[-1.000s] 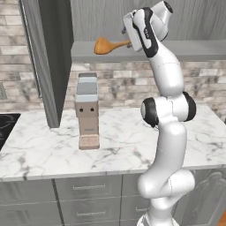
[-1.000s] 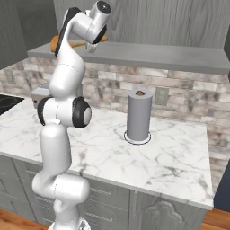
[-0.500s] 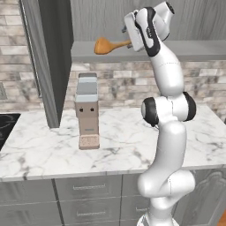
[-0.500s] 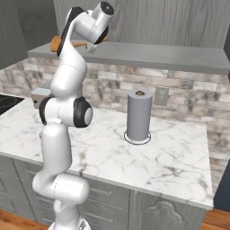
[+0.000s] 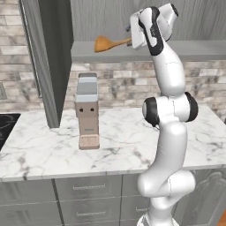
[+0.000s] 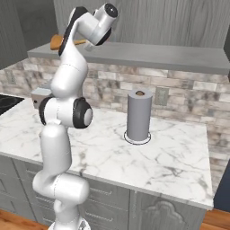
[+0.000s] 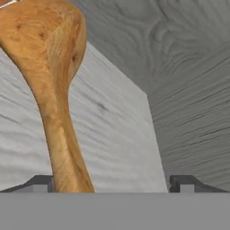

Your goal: Organize the utensils by type. Pick up the wooden spoons from the counter and place them in the open cabinet. Then pick up the metallic utensils from the counter and place them in the open drawer.

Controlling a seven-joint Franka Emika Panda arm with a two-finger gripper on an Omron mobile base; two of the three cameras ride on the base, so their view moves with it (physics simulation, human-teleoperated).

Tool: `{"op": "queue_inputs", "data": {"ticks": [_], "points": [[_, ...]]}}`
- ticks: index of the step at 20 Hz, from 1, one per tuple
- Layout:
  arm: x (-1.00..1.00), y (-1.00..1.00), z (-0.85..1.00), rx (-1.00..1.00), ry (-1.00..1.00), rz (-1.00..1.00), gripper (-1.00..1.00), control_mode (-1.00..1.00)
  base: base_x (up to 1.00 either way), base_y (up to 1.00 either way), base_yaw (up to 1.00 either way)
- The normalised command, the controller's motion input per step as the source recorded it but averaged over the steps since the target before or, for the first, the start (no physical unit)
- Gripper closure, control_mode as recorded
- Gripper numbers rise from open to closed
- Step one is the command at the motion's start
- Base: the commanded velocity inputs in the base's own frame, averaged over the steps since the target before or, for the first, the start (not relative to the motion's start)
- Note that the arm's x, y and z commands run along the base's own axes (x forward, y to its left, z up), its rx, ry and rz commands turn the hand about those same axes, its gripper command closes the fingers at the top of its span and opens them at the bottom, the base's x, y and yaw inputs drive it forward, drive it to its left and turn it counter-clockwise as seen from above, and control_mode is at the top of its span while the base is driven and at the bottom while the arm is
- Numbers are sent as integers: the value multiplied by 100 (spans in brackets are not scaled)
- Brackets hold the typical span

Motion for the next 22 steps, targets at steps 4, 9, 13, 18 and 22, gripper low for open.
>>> {"op": "queue_inputs", "data": {"ticks": [4, 9, 13, 18, 22], "points": [[-2, 10, 0, 15, 17, -20, -100, -100, 0, 0, 0], [-24, 2, -3, 12, 12, -4, -100, -100, 0, 0, 0], [-18, 0, -6, 10, 11, 0, -100, -100, 0, 0, 0], [-6, -2, -3, 8, 8, 2, -100, -100, 0, 0, 0], [-53, 0, 0, 2, -12, 3, -100, -100, 0, 0, 0]]}}
